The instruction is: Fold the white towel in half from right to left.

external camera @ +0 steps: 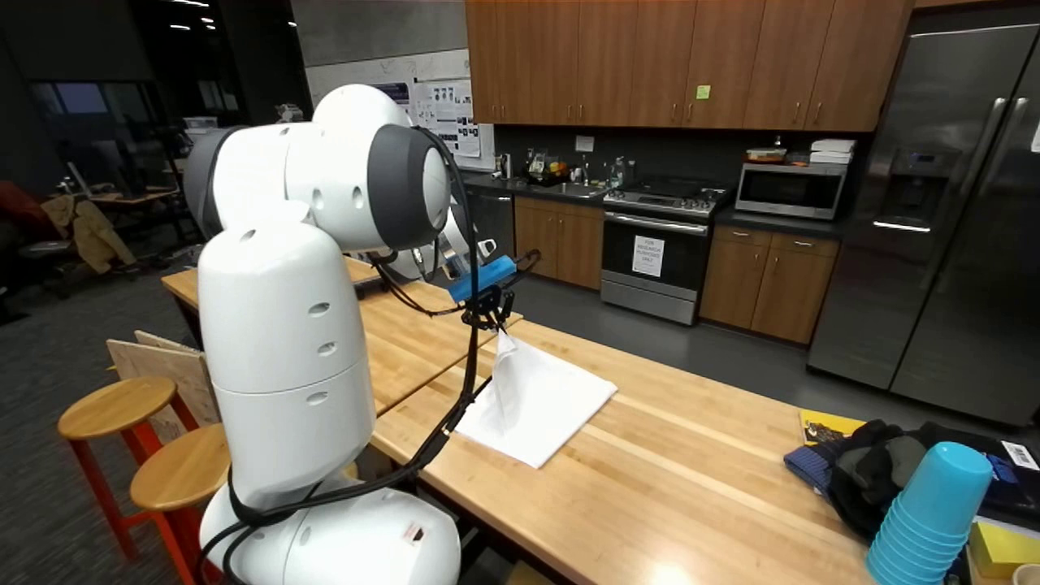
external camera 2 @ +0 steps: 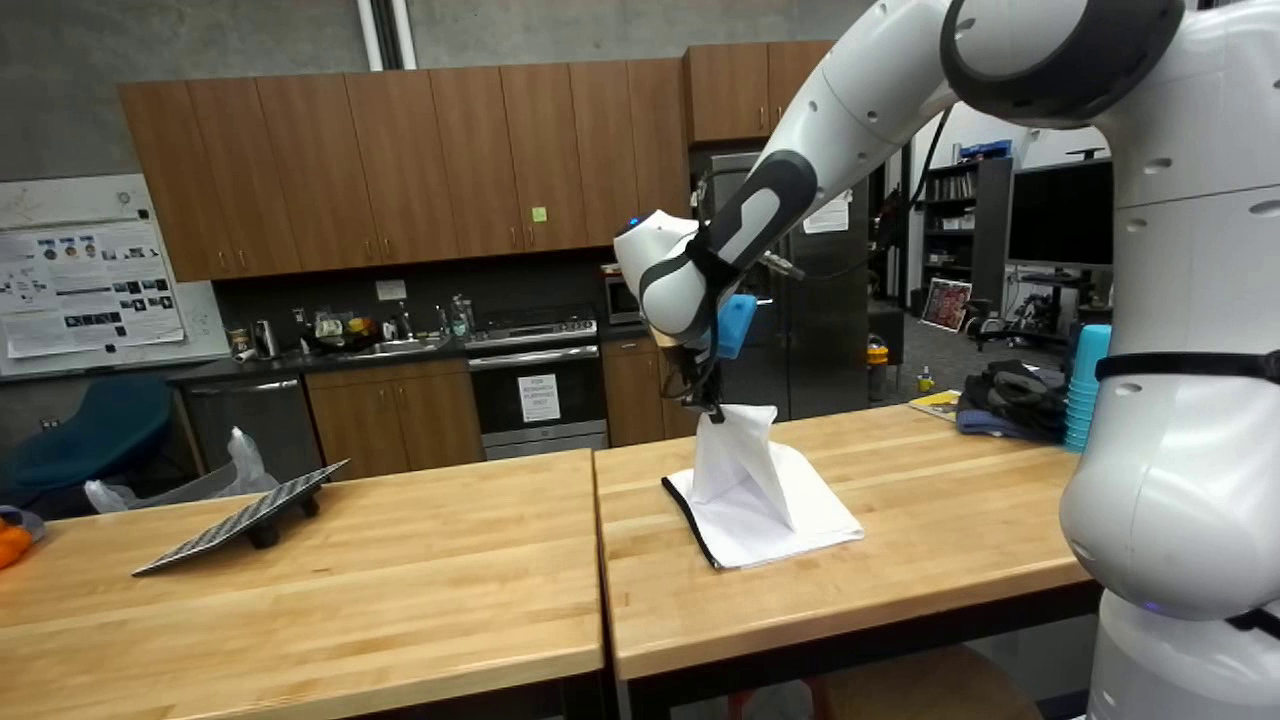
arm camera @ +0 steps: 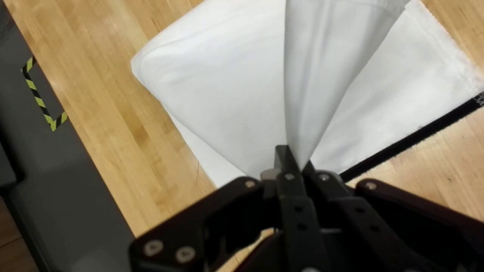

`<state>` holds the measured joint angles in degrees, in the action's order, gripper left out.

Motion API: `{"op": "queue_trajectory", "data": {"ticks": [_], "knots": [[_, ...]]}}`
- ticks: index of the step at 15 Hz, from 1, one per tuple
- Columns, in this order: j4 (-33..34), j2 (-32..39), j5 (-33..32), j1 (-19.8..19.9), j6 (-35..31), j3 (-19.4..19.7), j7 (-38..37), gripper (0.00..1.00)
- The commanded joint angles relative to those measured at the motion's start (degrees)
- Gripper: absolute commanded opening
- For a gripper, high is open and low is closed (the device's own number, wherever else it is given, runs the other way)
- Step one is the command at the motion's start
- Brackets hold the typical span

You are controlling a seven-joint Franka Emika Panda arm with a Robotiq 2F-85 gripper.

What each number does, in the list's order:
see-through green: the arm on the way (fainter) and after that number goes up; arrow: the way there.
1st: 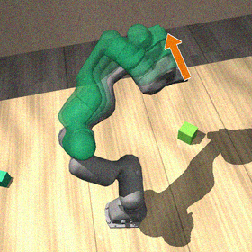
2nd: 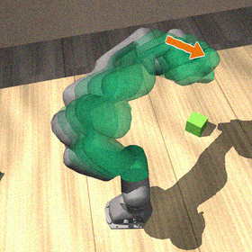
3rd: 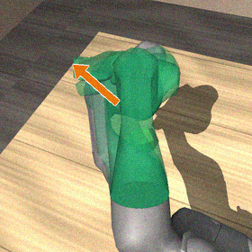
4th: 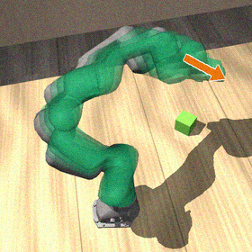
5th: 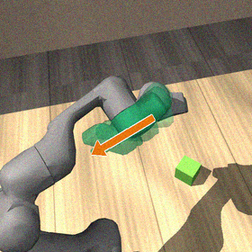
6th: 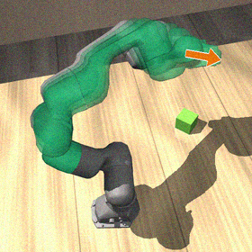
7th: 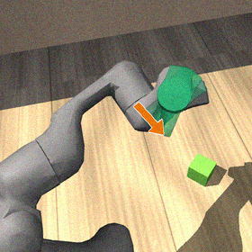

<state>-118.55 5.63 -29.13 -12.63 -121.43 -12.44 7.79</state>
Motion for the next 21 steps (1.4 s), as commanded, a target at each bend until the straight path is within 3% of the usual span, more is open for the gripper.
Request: {"op": "queue_trajectory", "data": {"ticks": [1, 2, 6, 21], "knots": [[2.3, 1.8, -3.4, -2.0, 2.8, -0.6, -1.3, 0.27], [0.7, 0.9, -1.3, -1.3, 0.7, -0.2, -0.2, 0.04], [1.3, 1.6, -2.2, -2.0, 1.5, -0.5, -0.6, 0.27], [1.6, 1.7, -2.2, -2.0, 1.7, -0.5, -0.6, 0.27]]}}
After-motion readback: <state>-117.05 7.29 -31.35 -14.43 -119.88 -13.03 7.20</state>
